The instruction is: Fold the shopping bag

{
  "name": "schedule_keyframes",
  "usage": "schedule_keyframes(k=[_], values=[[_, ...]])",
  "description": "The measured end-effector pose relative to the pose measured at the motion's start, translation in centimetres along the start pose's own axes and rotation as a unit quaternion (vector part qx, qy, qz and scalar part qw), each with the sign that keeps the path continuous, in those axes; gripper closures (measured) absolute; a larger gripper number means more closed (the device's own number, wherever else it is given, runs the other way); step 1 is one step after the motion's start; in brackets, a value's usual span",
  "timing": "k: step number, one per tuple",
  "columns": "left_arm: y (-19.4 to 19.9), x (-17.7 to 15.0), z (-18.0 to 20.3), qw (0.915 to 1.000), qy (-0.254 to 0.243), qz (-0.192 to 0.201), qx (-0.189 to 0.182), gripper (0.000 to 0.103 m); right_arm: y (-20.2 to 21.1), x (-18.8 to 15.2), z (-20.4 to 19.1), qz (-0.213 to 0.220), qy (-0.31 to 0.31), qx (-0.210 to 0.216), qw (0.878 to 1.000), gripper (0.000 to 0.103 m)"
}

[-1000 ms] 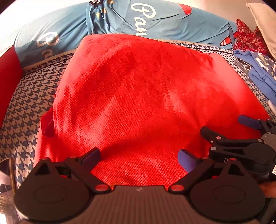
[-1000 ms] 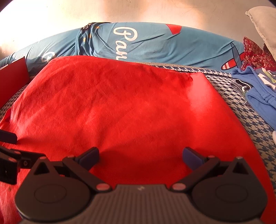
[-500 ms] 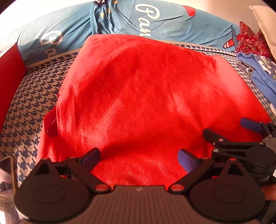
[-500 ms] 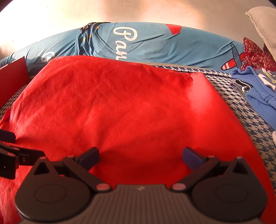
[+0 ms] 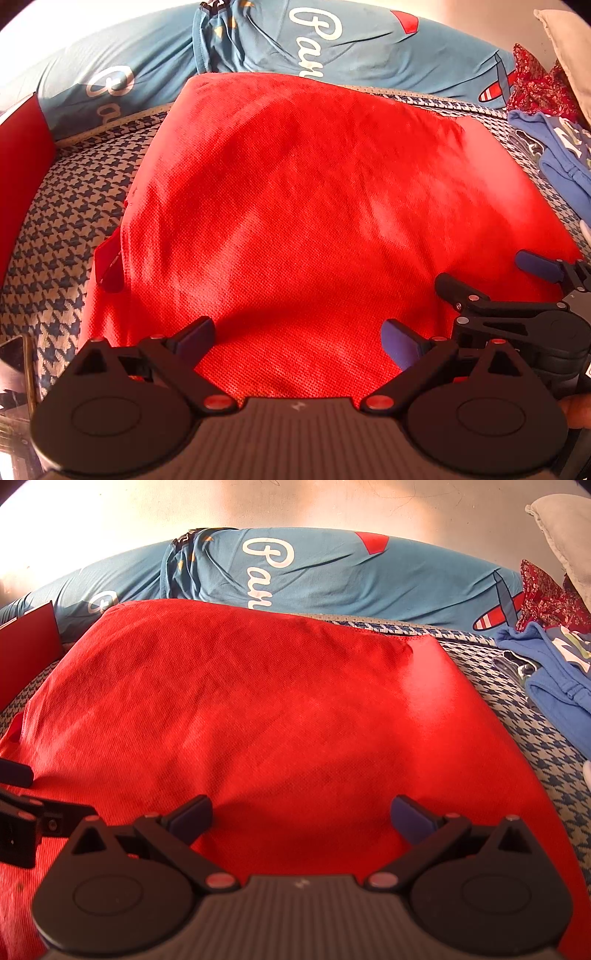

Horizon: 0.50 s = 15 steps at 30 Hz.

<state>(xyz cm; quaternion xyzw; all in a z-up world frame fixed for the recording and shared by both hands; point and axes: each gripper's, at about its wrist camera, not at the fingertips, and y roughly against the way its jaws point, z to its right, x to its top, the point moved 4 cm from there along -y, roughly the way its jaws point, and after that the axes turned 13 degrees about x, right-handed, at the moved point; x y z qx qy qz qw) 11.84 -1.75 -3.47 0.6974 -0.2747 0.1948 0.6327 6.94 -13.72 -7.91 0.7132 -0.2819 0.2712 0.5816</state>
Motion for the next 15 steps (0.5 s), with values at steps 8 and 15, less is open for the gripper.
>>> schedule_keyframes(k=[8,15], values=[[-0.1,-0.1,0.4,0.9999,-0.010,-0.002,-0.003,0.006,0.0,0.2,0.1,-0.004,0.000,0.000,1.000,0.000],[-0.2,-0.6,0.9,0.9996,-0.025,-0.009,-0.011,0.004,1.0,3.1,-0.7,-0.037,0.046,-0.008,0.998,0.000]])
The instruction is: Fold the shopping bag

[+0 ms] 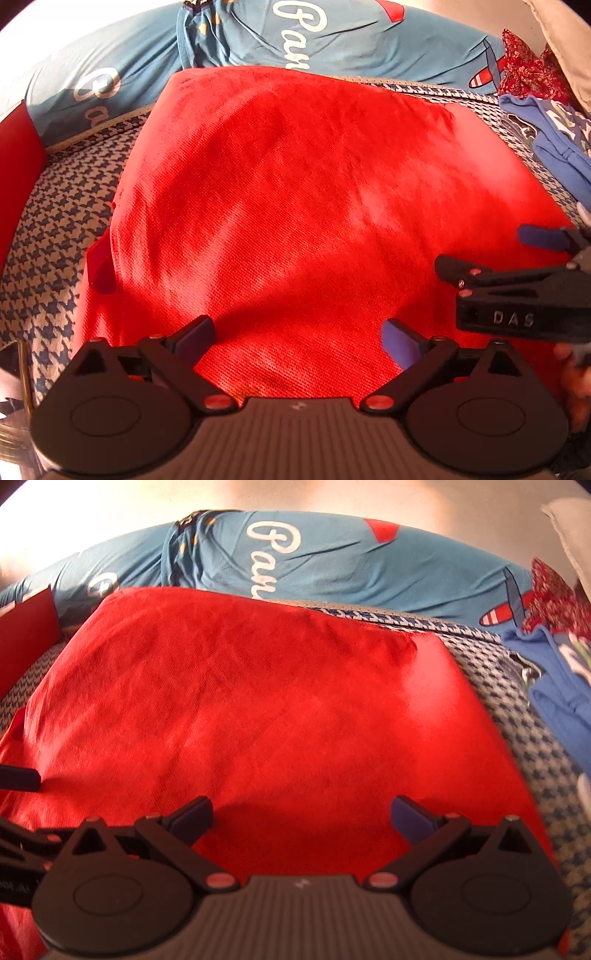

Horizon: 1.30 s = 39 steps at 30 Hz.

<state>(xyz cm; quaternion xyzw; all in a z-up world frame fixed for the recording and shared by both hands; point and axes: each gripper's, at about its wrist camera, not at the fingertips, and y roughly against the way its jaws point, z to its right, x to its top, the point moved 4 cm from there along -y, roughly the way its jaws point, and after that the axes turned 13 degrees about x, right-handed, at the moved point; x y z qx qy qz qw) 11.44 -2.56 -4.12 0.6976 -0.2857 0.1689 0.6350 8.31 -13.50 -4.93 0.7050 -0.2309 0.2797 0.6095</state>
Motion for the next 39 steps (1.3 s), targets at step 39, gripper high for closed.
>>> schedule_keyframes(k=[39], values=[[0.3,0.8,-1.8,0.9994,0.009,0.024,0.024,0.000,-5.1,2.6,2.4,0.014,-0.010,0.049,0.999,0.000]])
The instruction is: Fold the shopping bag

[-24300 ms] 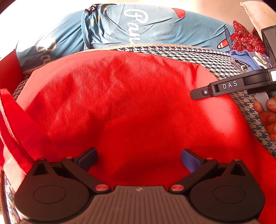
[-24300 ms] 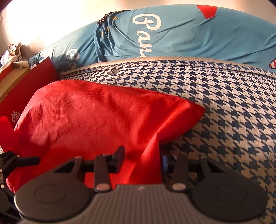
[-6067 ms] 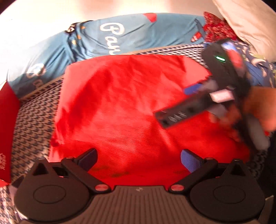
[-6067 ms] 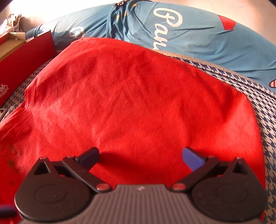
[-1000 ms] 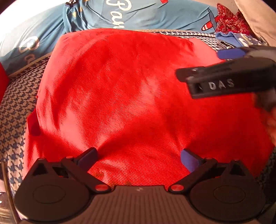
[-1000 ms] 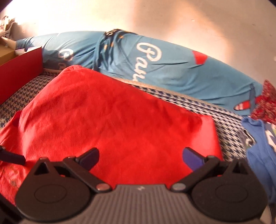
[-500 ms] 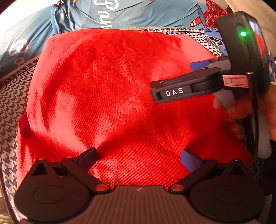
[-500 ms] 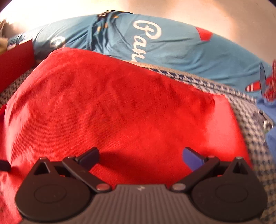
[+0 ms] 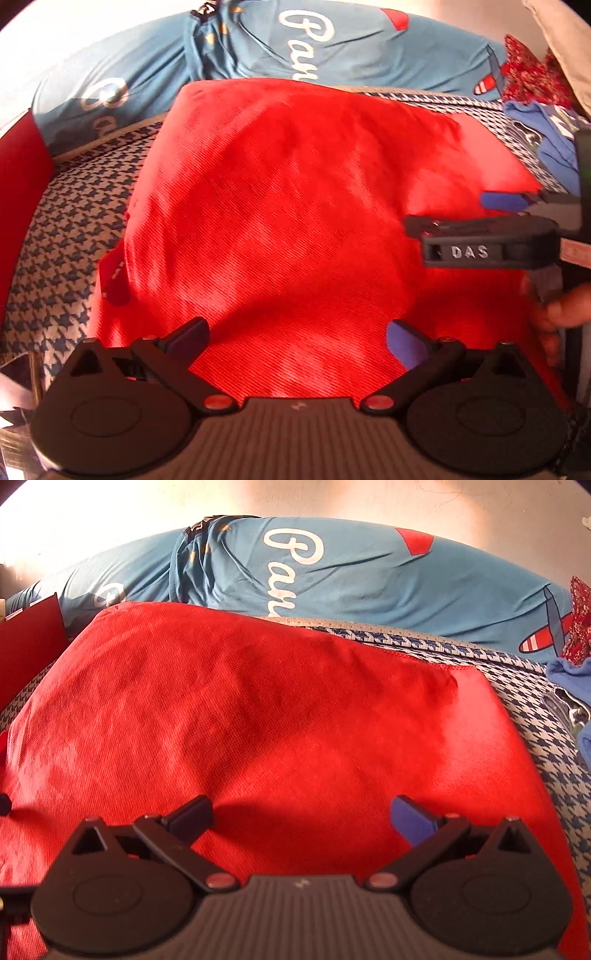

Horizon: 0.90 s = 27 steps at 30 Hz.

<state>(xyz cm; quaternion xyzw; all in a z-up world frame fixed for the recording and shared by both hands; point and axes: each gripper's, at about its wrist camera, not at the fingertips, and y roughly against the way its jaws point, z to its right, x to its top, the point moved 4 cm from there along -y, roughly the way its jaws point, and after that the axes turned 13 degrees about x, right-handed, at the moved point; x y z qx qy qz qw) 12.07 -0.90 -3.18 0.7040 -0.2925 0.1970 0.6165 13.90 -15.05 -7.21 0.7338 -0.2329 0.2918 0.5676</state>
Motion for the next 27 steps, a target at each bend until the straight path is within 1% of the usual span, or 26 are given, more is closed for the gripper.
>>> schedule_keyframes(k=[4,8,13,20,27], values=[[-0.8,-0.1,-0.3,0.9999,0.008,-0.010,0.006,0.000,-0.1,0.0,0.0,0.000,0.002,0.001,1.000,0.000],[-1.1,0.2,0.0,0.9999,0.002,-0.010,0.011,0.000,-0.1,0.0,0.0,-0.001,0.003,0.002,1.000,0.000],[-1.1,0.0,-0.3,0.9996,0.014,-0.024,0.002,0.000,-0.1,0.0,0.0,-0.001,0.003,0.003,1.000,0.000],[-0.7,-0.1,-0.1,0.9996,0.011,-0.025,0.003,0.000,-0.1,0.1,0.0,-0.001,0.004,0.003,1.000,0.000],[0.1,-0.8,0.6,0.9996,0.003,-0.028,-0.007,0.000,-0.1,0.0,-0.1,0.000,0.004,0.002,1.000,0.000]])
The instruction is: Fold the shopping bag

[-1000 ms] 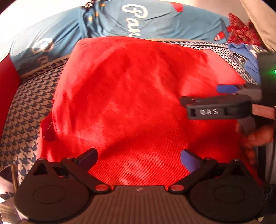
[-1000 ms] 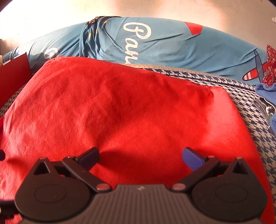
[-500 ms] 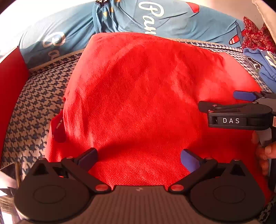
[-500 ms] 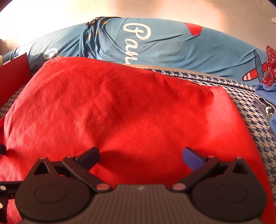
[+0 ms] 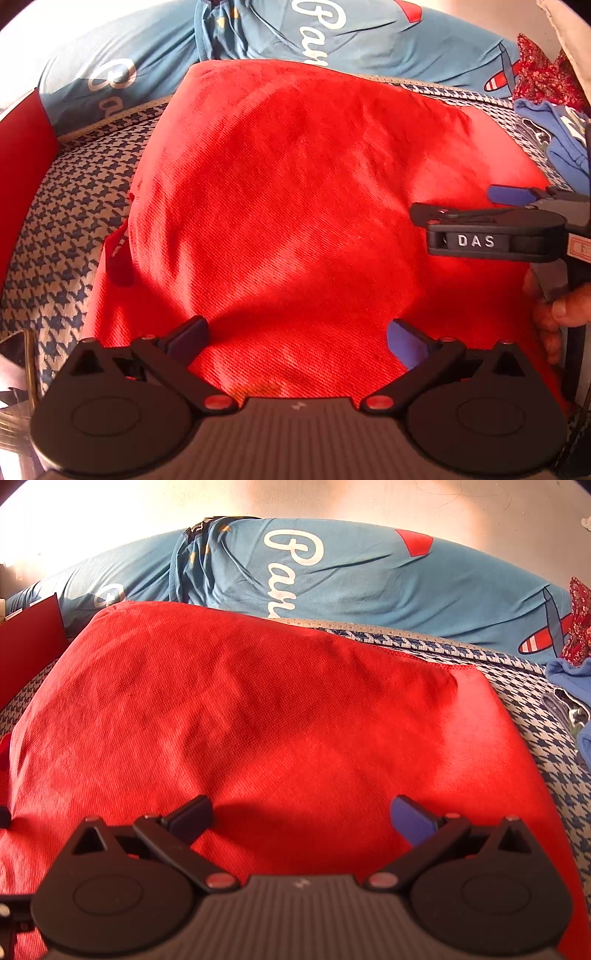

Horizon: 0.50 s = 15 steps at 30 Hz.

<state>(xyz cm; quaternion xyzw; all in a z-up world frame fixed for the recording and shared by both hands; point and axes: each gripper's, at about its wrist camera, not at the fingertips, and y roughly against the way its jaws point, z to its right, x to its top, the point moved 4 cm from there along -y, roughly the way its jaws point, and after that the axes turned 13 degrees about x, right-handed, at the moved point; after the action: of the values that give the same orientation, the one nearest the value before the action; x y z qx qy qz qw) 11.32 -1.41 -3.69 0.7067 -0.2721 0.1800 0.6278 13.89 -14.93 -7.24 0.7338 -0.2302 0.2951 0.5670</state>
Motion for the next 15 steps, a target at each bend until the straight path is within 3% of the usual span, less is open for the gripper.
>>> schedule_keyframes(k=[15], values=[[0.65,-0.32,0.95,0.9997,-0.012,-0.005,-0.019,0.000,-0.07,0.09,0.03,0.000,0.000,0.001,1.000,0.000]])
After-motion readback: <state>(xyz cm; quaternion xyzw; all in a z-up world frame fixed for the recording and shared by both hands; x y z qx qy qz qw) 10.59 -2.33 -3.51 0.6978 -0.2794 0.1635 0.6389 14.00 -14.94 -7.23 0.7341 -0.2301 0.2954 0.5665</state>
